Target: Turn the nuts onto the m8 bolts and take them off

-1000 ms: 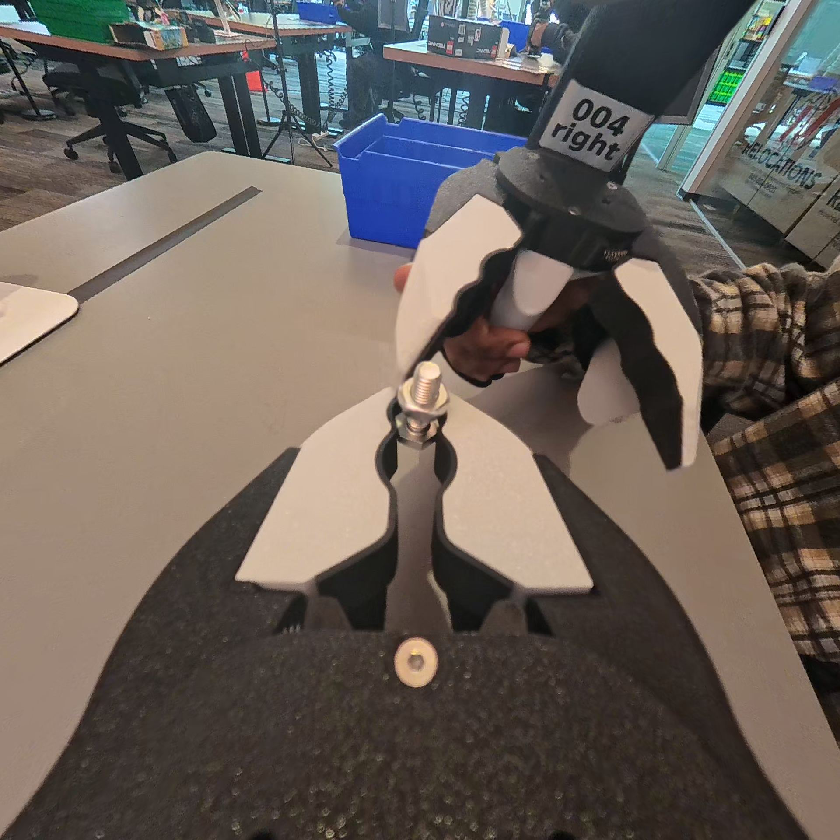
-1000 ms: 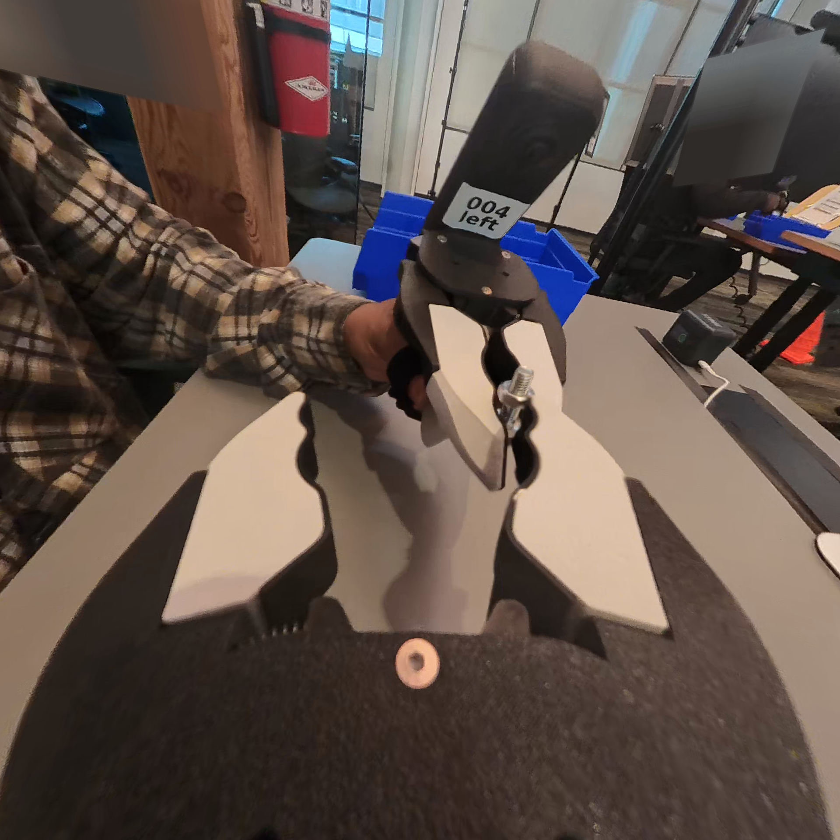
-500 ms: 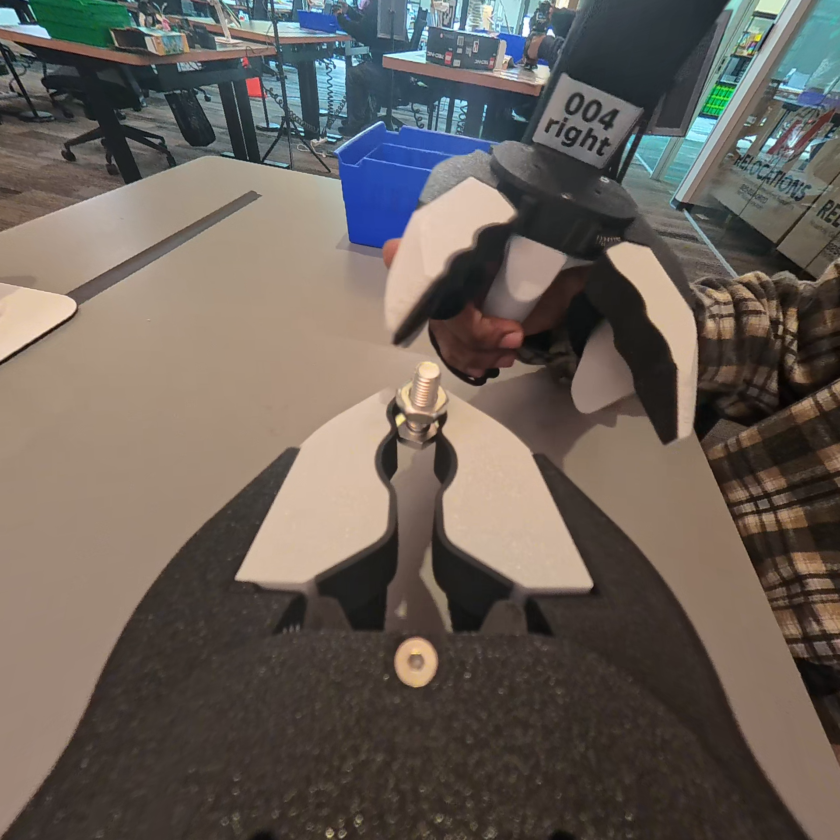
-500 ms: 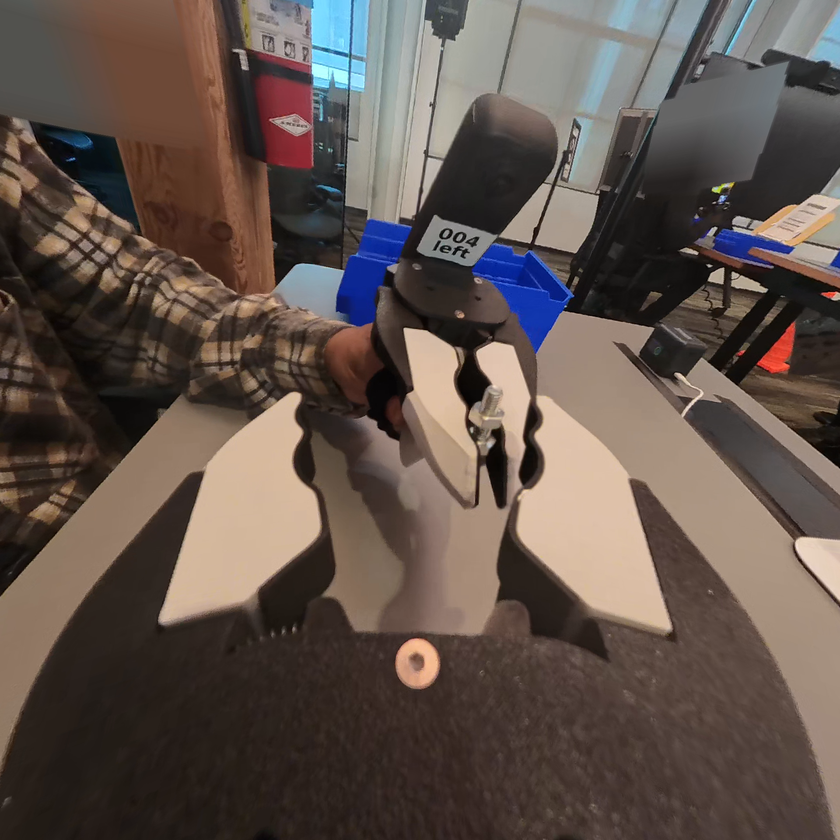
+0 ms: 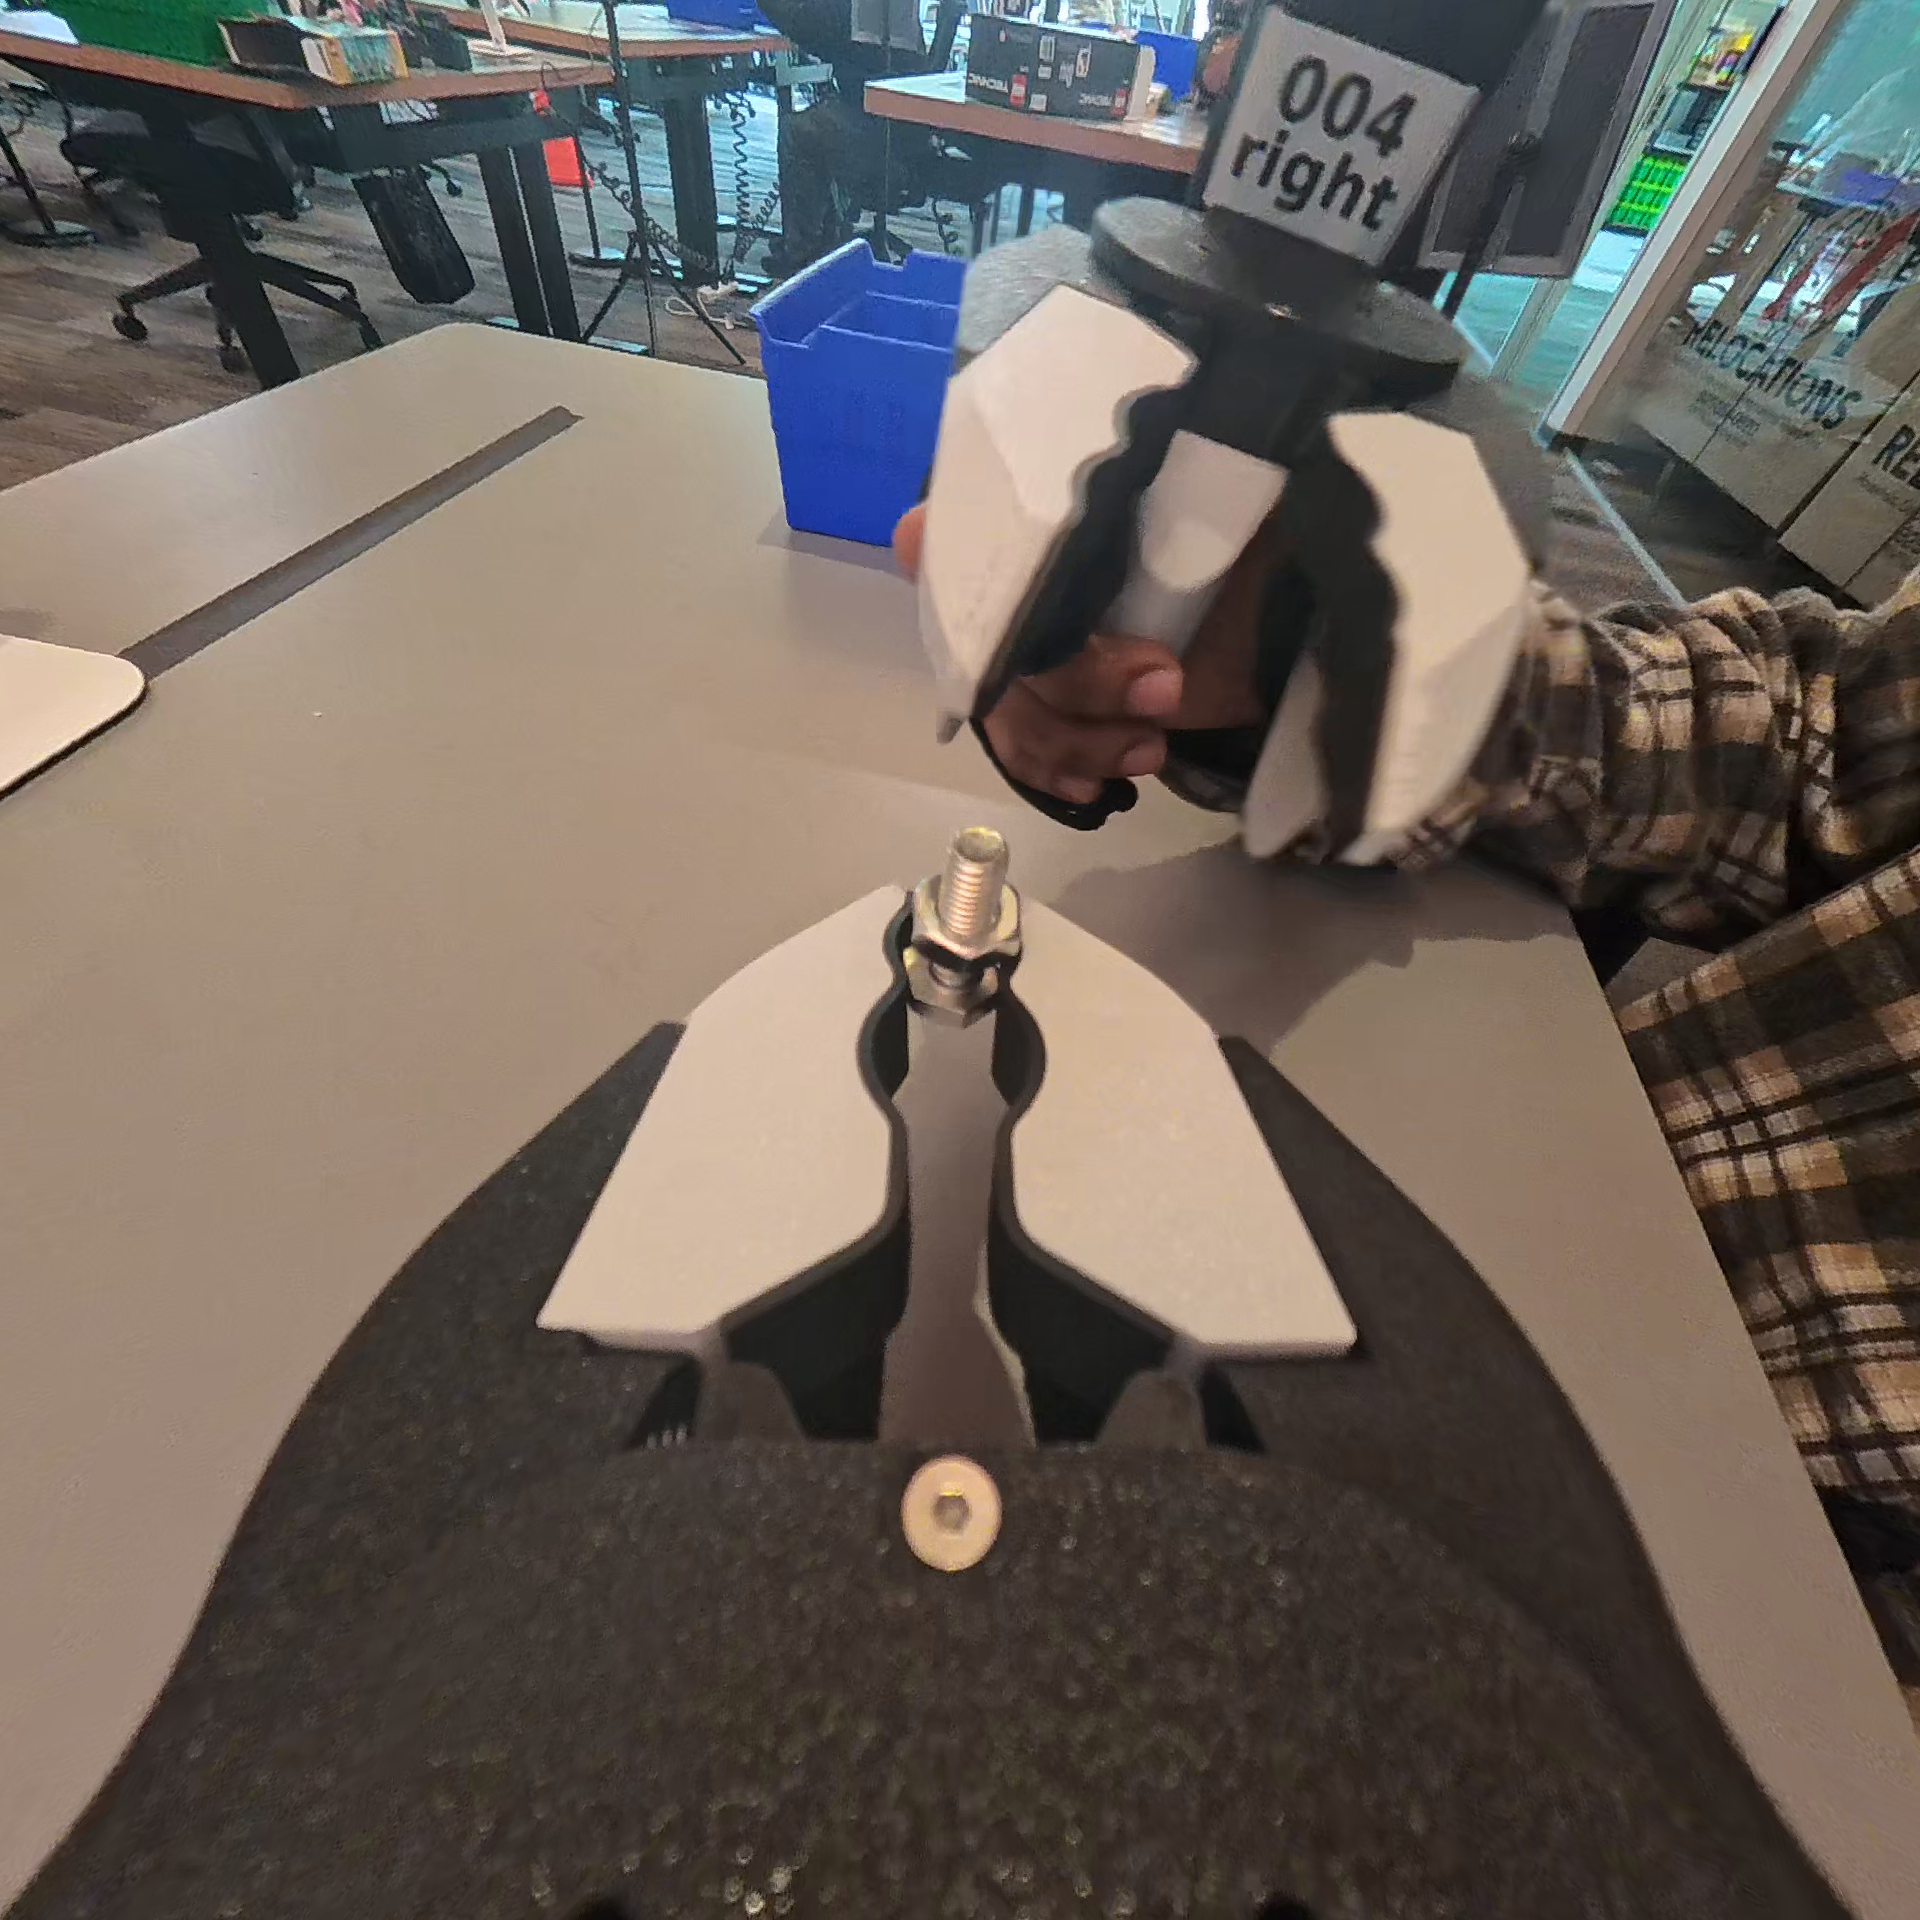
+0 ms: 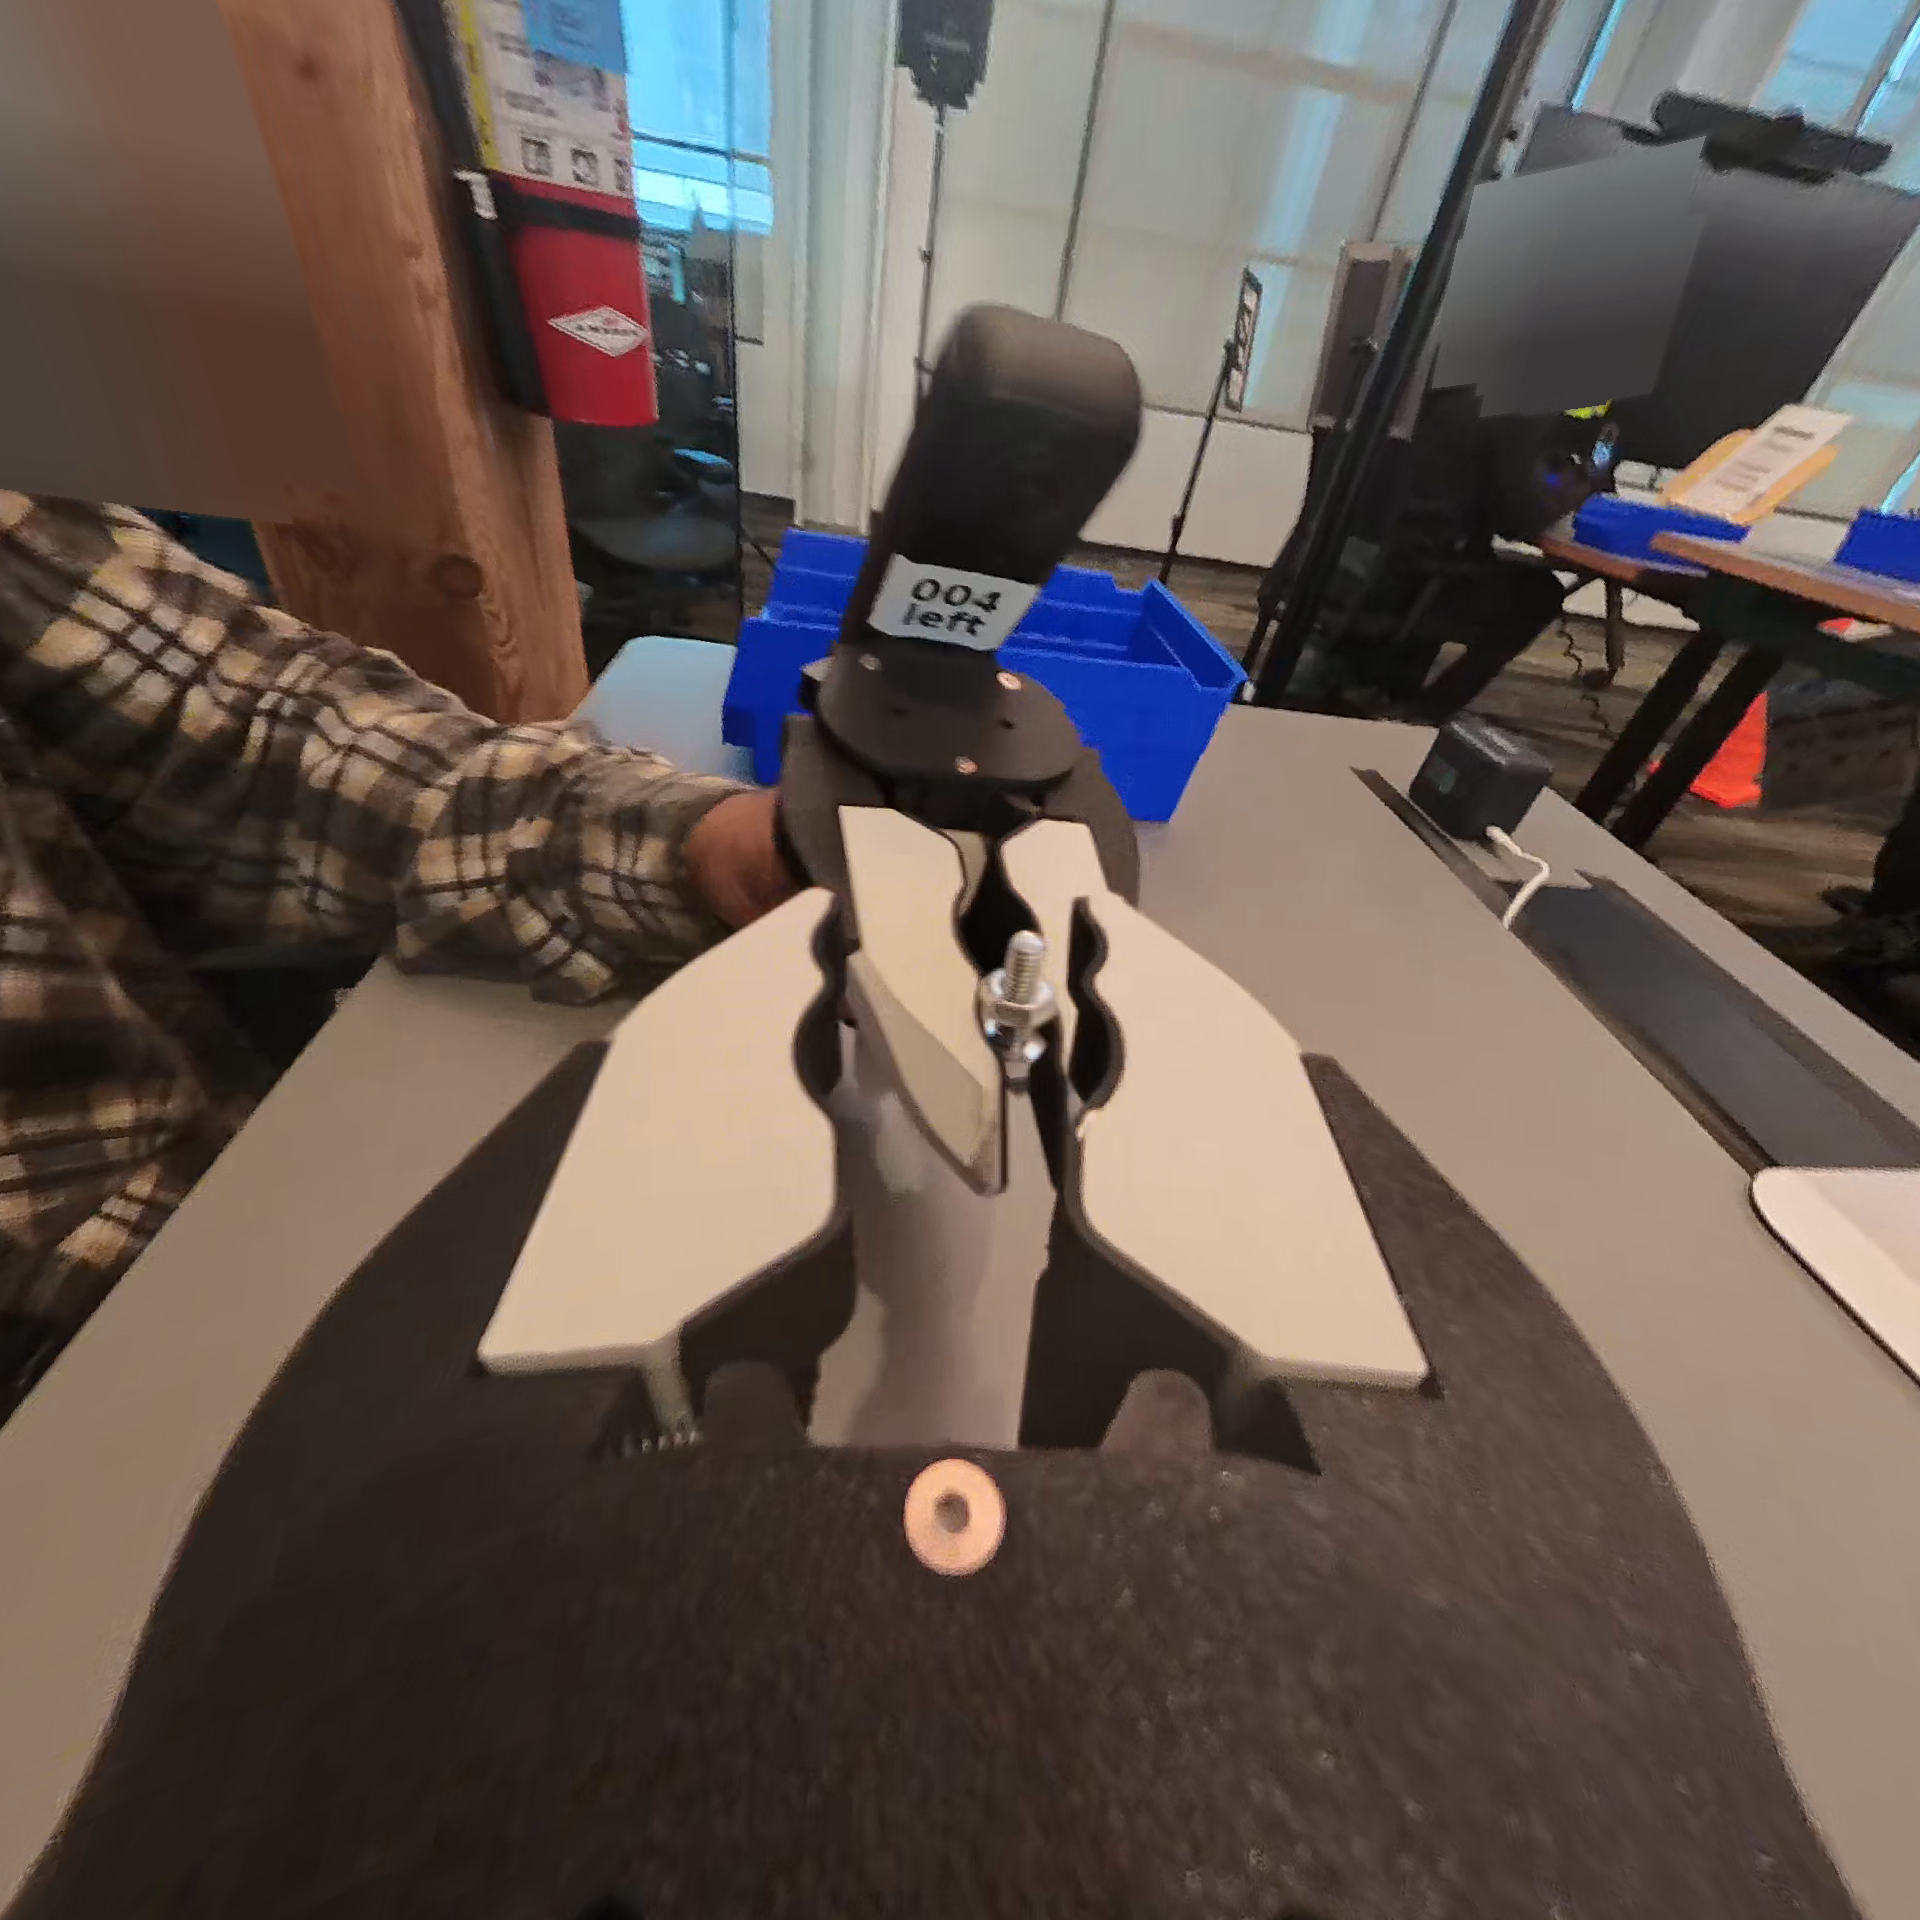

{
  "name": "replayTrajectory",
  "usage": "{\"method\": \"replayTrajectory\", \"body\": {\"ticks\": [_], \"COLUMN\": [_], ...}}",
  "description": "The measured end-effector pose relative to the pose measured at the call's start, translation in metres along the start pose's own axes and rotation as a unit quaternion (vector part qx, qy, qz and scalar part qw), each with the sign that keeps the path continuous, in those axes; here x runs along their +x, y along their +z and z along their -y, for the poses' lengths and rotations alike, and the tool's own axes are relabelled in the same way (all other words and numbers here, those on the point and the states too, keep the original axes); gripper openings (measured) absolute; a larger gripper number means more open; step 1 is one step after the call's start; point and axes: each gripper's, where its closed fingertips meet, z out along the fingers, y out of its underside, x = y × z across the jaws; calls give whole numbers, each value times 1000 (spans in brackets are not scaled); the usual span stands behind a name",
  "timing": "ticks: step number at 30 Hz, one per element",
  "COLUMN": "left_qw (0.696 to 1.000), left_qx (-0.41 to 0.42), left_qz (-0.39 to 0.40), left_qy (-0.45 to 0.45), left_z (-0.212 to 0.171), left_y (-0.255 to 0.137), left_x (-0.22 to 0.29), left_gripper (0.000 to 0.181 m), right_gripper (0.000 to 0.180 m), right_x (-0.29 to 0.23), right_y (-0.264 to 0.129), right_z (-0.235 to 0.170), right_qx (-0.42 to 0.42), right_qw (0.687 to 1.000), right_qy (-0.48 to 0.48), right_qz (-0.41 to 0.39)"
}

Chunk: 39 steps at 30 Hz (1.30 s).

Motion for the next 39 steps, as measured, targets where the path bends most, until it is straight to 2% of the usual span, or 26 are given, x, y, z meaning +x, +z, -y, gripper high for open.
{"method": "replayTrajectory", "body": {"ticks": [6, 15, 19, 24, 25, 27, 30, 32, 36, 39], "left_qw": [1000, 1000, 1000, 1000, 999, 999, 1000, 999, 999, 999], "left_qx": [-8, -13, -16, -11, -6, -6, 3, 18, 42, 51], "left_qz": [-1, -4, -5, -28, -35, -31, -22, -23, -14, -9], "left_qy": [5, 9, 13, 4, -3, -14, -15, -15, -2, 7], "left_z": [-2, -4, -4, -3, -2, -2, -1, 3, 11, 14], "left_y": [3, 5, 7, 7, 7, 7, 8, 7, 4, 4], "left_x": [2, 4, 6, 12, 13, 11, 7, 8, 8, 8], "left_gripper": [11, 11, 11, 11, 13, 37, 60, 63, 66, 65], "right_gripper": [21, 19, 7, 7, 7, 7, 7, 7, 7, 7], "right_x": [10, 12, 9, 6, 7, 13, 27, 42, 77, 98], "right_y": [-1, 4, 4, 2, 0, -12, -51, -95, -220, -329], "right_z": [-11, -20, -21, -20, -17, -7, 14, 27, 47, 39], "right_qx": [-19, -36, -37, -38, -33, -20, -13, -20, -53, -84], "right_qw": [999, 998, 998, 998, 999, 999, 995, 988, 951, 899], "right_qy": [29, 43, 42, 41, 42, 40, 29, 15, 19, 67], "right_qz": [-14, -12, -3, -2, -8, -32, -92, -151, -304, -424]}}
